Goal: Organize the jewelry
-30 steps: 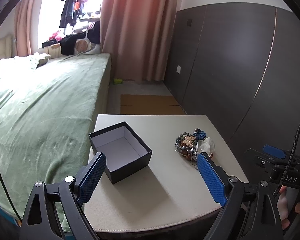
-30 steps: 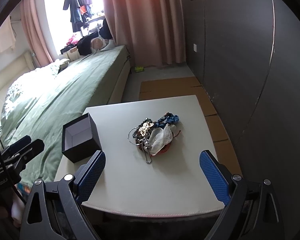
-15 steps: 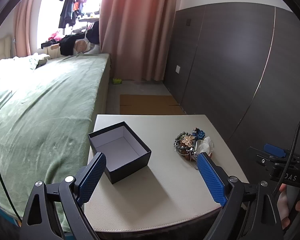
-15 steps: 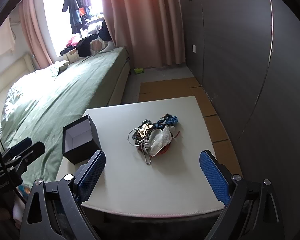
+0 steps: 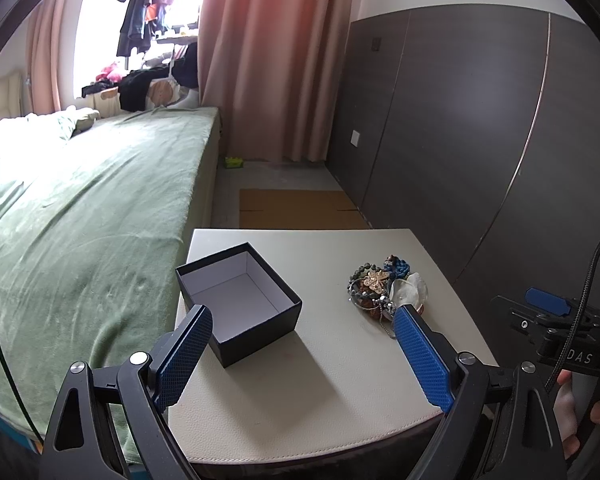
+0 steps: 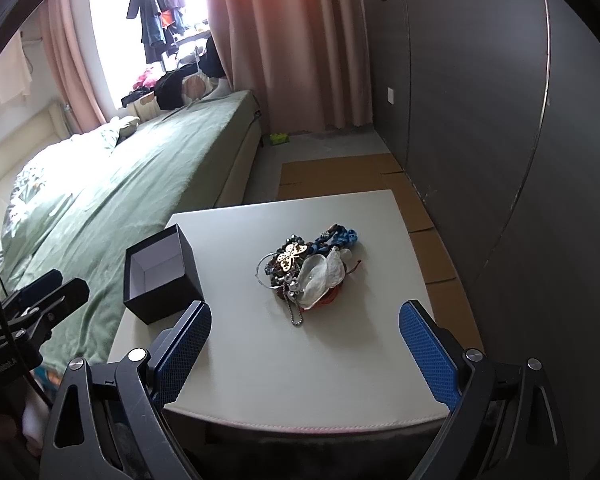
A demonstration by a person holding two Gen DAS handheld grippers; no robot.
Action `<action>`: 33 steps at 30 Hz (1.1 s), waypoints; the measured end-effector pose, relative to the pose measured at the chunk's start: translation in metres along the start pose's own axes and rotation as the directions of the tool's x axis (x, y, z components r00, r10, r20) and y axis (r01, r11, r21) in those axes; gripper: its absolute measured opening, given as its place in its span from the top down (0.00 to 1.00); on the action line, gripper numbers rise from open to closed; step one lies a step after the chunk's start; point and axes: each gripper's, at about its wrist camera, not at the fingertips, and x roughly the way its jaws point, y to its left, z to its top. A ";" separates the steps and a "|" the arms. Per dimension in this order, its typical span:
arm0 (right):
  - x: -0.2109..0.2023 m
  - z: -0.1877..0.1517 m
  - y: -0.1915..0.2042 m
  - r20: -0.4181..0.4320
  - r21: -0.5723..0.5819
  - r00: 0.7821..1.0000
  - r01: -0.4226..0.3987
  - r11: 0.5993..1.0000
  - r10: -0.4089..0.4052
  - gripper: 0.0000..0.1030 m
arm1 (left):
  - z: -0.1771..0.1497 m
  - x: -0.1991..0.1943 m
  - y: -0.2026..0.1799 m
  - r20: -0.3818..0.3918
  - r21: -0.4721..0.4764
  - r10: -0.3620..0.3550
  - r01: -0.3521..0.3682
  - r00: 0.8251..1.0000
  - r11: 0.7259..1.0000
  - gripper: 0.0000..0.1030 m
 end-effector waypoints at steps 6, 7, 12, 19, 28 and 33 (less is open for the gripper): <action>0.000 0.000 0.000 0.000 0.001 1.000 -0.002 1.000 0.002 0.07 | 0.000 0.000 0.000 0.000 0.001 0.000 0.000 1.000 1.000 0.10; 0.000 0.000 0.000 0.000 0.001 1.000 -0.001 1.000 0.001 0.07 | 0.000 0.000 0.000 0.000 0.000 0.000 0.000 1.000 1.000 0.10; -0.001 0.001 0.000 0.002 0.005 1.000 0.001 1.000 -0.001 0.07 | 0.000 0.002 0.000 -0.005 -0.001 -0.002 0.002 1.000 1.000 0.10; 0.000 0.004 -0.001 -0.003 0.005 1.000 -0.008 1.000 0.008 0.07 | 0.001 0.011 -0.006 -0.008 0.008 -0.017 0.017 1.000 1.000 0.10; 0.009 0.011 -0.032 -0.007 0.120 1.000 -0.012 0.993 0.013 0.08 | 0.003 0.034 -0.020 -0.031 0.014 -0.060 0.060 0.998 0.998 0.10; 0.020 0.013 -0.056 -0.039 0.217 0.999 -0.005 0.976 0.014 0.14 | 0.004 0.050 -0.034 -0.051 0.039 -0.082 0.084 0.995 0.996 0.14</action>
